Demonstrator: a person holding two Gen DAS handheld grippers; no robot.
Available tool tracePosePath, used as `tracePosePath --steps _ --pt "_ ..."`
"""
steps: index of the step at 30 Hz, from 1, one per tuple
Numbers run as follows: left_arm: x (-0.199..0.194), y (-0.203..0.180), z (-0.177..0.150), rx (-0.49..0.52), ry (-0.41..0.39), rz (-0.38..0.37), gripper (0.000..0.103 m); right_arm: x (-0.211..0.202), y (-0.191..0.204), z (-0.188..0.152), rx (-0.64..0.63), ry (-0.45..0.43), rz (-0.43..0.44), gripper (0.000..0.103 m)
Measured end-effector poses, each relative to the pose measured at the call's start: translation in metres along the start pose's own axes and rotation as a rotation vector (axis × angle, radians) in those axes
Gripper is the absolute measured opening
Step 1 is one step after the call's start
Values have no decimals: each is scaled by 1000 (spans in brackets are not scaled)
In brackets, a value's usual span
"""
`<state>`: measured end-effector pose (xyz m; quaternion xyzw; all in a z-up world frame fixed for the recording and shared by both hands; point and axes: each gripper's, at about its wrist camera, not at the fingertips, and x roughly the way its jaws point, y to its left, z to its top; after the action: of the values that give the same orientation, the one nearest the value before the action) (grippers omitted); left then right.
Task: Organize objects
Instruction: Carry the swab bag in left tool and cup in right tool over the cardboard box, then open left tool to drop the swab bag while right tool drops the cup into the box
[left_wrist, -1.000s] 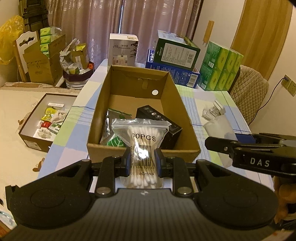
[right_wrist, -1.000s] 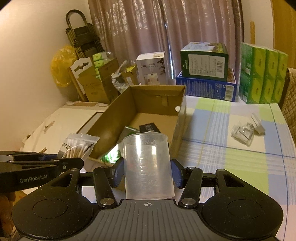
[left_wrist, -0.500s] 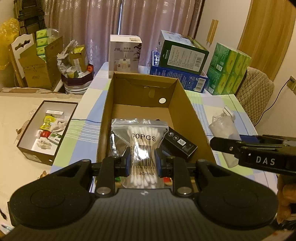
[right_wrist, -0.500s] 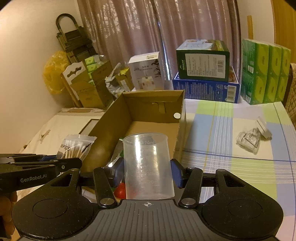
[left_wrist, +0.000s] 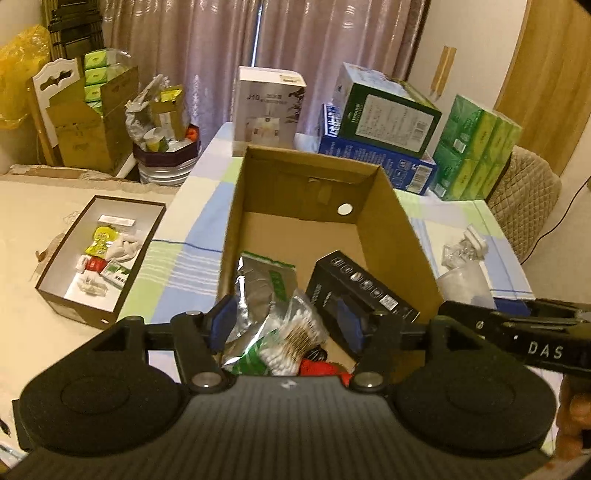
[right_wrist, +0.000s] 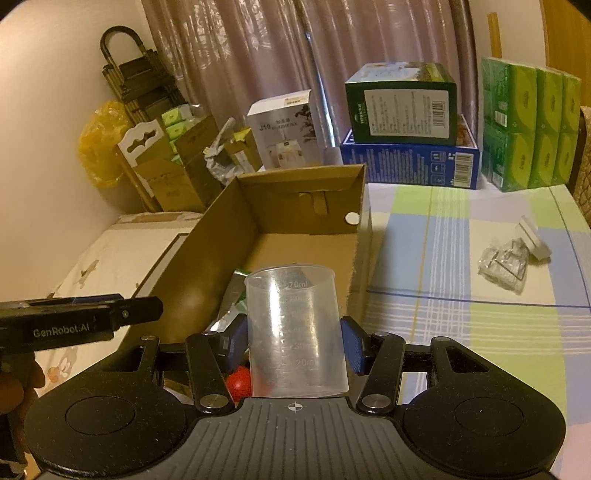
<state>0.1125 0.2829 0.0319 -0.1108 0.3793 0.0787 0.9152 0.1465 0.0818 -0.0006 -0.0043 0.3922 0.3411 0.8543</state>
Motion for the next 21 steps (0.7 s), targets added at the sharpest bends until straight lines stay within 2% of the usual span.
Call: tracePosePath --steps 21 --pt "-5 -4 -9 29 19 8 59 6 15 8 5 -3 30 50"
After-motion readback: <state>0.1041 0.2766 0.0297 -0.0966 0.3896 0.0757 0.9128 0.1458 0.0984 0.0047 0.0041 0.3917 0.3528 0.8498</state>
